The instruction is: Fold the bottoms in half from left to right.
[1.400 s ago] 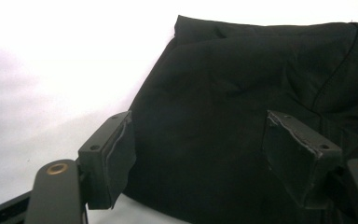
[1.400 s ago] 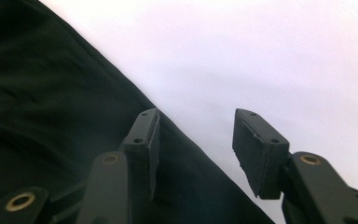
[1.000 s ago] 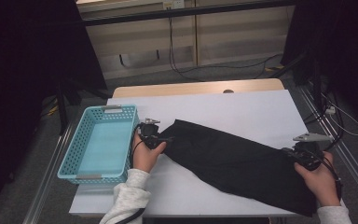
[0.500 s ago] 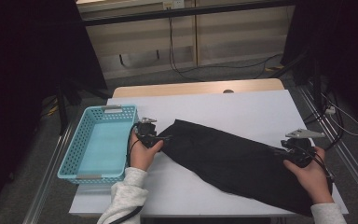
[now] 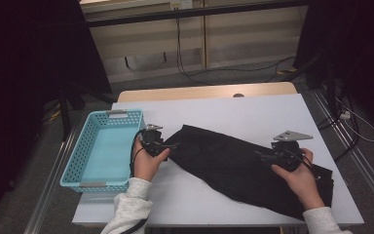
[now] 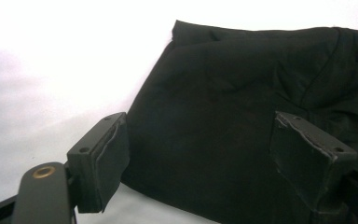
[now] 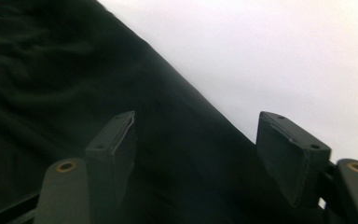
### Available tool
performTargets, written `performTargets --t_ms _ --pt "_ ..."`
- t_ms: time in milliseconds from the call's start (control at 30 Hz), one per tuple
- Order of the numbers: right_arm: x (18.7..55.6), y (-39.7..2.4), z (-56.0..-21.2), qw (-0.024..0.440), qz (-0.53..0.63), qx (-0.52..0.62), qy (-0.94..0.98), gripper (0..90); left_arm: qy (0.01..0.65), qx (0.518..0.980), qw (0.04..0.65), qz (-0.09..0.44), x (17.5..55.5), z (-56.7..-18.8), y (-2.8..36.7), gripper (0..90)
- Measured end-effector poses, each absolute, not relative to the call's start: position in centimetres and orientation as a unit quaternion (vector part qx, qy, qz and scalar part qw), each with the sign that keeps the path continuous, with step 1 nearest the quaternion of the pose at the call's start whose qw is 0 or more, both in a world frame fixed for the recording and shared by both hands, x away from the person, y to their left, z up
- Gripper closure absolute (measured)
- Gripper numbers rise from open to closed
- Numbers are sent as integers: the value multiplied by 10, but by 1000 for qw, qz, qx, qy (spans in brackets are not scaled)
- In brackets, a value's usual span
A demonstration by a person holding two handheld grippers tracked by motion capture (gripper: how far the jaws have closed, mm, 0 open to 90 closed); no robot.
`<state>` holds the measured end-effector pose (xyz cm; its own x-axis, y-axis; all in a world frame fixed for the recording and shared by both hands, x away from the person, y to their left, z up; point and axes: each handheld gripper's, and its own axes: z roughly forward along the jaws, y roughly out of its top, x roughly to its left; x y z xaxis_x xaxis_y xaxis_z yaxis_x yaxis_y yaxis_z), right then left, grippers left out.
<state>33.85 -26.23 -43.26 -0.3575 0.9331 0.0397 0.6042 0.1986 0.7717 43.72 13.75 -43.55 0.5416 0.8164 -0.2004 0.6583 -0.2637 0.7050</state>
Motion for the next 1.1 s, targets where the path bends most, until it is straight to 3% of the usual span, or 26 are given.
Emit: performTargets --t_ms 133,467,1100 --pt "355 -236 -426 213 370 506 749 321 468 789 384 103 437 -435 141 200" --pt "399 -196 -422 228 373 500 747 379 464 790 389 95 438 -430 139 188" --pt "416 -165 -422 208 400 509 733 451 448 806 374 100 426 -429 134 184"
